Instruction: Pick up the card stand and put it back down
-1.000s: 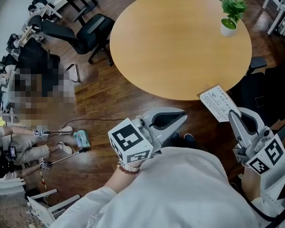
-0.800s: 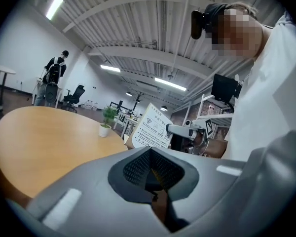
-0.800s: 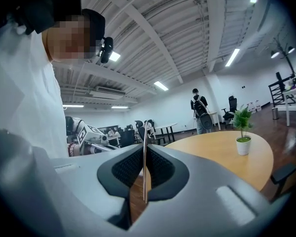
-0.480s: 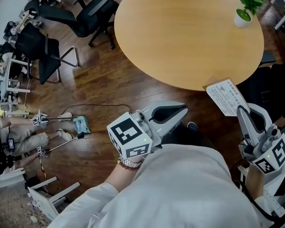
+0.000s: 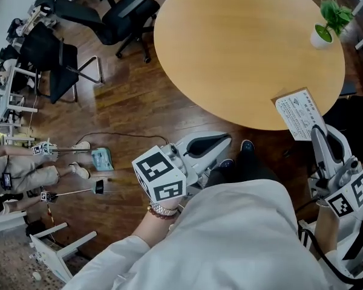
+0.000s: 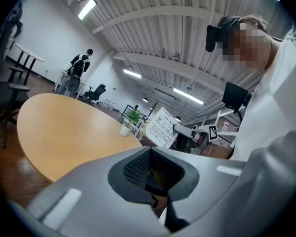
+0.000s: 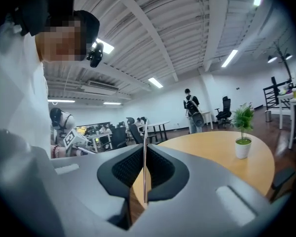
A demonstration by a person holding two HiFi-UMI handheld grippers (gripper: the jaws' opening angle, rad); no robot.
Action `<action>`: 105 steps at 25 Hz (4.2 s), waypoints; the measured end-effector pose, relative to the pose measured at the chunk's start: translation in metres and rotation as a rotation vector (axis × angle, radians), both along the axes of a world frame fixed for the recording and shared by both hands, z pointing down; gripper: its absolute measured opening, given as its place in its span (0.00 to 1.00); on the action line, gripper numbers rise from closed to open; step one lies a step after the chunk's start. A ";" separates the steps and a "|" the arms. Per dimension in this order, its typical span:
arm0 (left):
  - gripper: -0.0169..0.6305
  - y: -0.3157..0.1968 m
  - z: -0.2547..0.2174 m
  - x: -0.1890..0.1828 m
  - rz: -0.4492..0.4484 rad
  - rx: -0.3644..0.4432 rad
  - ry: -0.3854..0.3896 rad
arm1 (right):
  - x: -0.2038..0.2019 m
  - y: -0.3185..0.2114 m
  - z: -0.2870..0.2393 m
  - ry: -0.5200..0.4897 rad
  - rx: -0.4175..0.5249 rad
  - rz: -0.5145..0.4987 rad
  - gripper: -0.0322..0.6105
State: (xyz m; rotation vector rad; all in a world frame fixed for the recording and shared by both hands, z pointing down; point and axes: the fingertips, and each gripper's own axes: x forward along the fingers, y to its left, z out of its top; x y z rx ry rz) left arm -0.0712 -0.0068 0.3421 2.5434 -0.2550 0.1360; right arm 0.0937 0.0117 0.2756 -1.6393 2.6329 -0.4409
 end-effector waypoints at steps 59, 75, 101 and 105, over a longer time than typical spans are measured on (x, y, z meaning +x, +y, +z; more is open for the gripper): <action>0.01 -0.070 -0.017 0.070 -0.036 0.079 0.005 | 0.061 -0.094 0.087 -0.049 -0.014 -0.047 0.32; 0.01 0.029 -0.040 0.029 0.145 0.130 0.081 | -0.017 0.069 -0.006 -0.014 0.090 0.118 0.32; 0.01 0.067 -0.045 0.076 0.046 0.102 0.033 | 0.002 0.078 -0.006 -0.166 0.115 -0.008 0.32; 0.01 0.075 -0.046 0.083 0.067 0.097 0.047 | 0.024 0.087 -0.011 -0.267 0.104 0.057 0.31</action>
